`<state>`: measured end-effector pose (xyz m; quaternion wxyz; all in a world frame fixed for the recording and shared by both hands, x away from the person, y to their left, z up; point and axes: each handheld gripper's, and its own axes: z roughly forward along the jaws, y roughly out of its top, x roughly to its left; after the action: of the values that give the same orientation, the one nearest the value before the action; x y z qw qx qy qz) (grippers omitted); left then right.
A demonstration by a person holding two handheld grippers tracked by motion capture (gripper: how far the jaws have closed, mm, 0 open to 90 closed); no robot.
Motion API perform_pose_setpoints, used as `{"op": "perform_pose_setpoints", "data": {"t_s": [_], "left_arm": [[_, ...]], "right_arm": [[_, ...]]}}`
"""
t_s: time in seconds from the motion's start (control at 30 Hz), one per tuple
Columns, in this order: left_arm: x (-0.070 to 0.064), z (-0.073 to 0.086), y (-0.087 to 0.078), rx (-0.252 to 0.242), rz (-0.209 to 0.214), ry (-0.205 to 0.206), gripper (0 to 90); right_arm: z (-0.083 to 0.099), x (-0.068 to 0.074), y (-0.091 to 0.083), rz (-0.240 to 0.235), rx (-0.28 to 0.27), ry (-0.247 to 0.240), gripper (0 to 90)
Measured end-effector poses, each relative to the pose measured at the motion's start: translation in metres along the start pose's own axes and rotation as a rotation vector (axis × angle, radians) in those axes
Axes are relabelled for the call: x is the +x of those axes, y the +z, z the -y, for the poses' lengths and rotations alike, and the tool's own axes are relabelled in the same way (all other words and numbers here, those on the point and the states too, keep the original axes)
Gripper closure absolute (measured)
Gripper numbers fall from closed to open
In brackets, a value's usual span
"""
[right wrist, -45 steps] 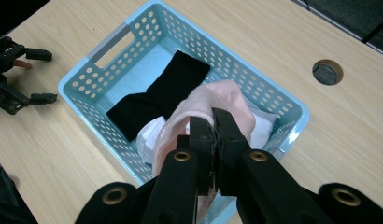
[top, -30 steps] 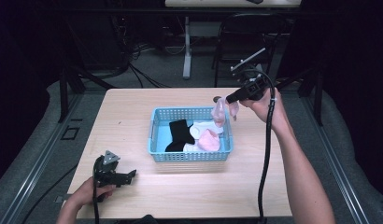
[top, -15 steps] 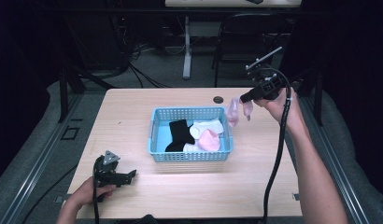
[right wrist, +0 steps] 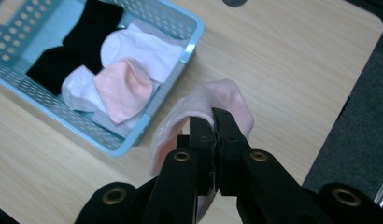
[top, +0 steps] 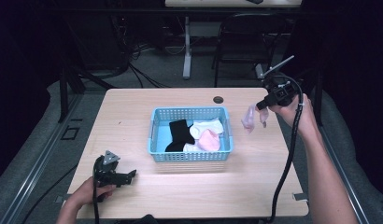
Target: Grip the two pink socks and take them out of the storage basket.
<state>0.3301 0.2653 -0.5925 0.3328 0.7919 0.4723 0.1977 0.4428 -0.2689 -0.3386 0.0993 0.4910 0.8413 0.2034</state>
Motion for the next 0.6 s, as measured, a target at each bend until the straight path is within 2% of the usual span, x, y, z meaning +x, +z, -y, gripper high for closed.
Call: {"op": "perform_pose_setpoints", "data": {"t_s": [0.13, 0.33, 0.57, 0.6], "left_arm": [[0.000, 0.000, 0.000, 0.000, 0.000, 0.000, 0.0], [0.000, 0.000, 0.000, 0.001, 0.001, 0.001, 0.0], [0.000, 0.000, 0.000, 0.001, 0.000, 0.001, 0.0], [0.000, 0.000, 0.000, 0.000, 0.000, 0.001, 0.0]], "right_arm": [[0.005, -0.009, 0.012, 0.016, 0.038, 0.023, 87.7], [0.014, -0.022, 0.040, 0.029, 0.095, 0.058, 87.7], [0.027, -0.031, 0.072, 0.014, 0.127, 0.094, 87.6], [0.029, -0.031, 0.081, 0.014, 0.132, 0.103, 87.6]]}}
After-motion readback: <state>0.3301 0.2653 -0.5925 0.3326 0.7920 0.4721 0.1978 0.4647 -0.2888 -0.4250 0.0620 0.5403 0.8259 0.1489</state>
